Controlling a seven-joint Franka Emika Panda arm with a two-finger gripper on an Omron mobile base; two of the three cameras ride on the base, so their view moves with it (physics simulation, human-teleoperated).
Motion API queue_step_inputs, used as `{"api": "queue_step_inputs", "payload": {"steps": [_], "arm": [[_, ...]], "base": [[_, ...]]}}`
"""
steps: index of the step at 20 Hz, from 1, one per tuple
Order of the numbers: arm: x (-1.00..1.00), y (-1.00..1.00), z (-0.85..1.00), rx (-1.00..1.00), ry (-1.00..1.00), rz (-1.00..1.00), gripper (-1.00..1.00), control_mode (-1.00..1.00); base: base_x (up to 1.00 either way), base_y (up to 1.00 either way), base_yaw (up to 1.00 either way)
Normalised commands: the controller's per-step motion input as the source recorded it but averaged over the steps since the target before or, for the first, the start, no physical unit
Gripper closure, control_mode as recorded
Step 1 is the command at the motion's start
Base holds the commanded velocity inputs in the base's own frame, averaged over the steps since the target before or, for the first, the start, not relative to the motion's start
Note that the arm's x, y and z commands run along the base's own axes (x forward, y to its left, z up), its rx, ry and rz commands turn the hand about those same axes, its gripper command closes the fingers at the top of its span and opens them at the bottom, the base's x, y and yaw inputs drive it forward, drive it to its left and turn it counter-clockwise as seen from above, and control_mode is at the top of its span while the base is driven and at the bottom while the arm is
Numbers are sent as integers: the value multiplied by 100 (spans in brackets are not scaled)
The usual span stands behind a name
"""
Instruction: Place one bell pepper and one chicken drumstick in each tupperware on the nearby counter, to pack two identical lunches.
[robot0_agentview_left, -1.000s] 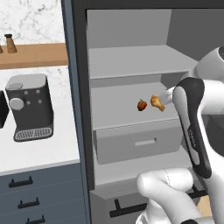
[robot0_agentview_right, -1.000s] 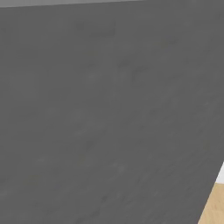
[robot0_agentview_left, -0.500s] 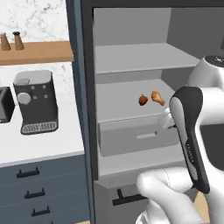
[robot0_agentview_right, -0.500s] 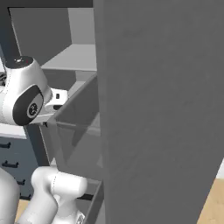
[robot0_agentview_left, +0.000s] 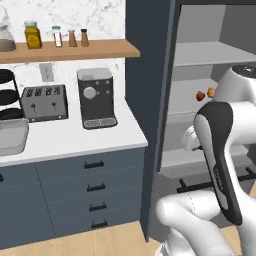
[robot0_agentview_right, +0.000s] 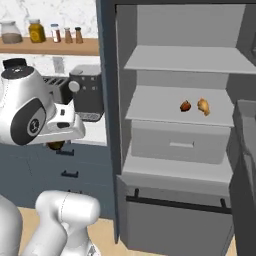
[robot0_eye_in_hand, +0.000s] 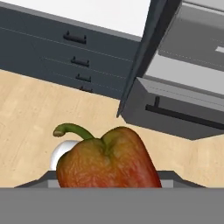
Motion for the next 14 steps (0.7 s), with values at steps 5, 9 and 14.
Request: {"api": "queue_step_inputs", "payload": {"steps": [5,9,14], "arm": [[0,0,0,0,0,0,100,100],[0,0,0,0,0,0,100,100],[0,0,0,0,0,0,100,100]], "base": [[28,100,0],[35,100,0],[62,100,0]]}}
